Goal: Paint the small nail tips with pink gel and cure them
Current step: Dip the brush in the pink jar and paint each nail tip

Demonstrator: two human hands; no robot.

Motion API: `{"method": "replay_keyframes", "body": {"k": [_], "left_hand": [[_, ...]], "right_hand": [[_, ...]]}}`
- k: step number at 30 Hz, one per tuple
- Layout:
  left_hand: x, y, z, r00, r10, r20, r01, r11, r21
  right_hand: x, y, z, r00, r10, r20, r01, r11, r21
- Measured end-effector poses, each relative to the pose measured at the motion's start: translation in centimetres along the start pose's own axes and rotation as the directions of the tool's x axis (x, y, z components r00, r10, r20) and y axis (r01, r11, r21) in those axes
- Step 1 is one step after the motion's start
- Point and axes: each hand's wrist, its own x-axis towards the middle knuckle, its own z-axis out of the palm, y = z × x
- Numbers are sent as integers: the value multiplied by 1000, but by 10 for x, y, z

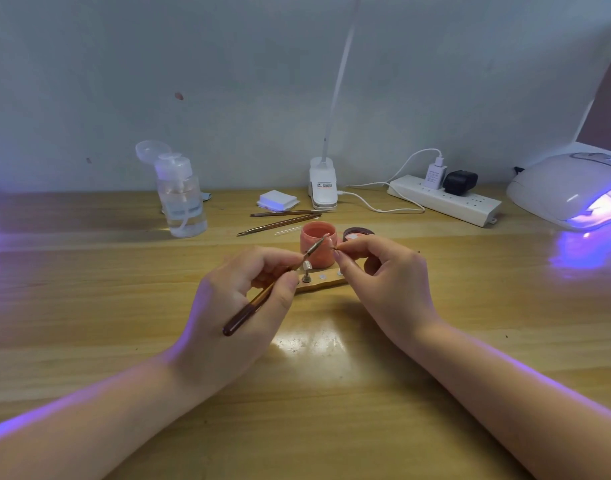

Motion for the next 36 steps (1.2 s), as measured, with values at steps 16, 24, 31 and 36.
{"method": "replay_keyframes", "body": {"k": [16,24,31,36], "left_hand": [[-1,1,-5,999,-38,15,39,996,-76],[2,-3,-3,994,-107,-12,104,982,-155],[3,-2,-5,995,-85,-49,77,985,-154],[4,-1,-2,999,40,21,-40,999,-35]], "right_hand": [[0,1,1,1000,0,18,0,1000,4],[0,-1,1,998,44,52,-49,994,96],[1,0,1,996,62,65,-68,993,97],[0,0,1,997,49,53,-54,992,110]]}}
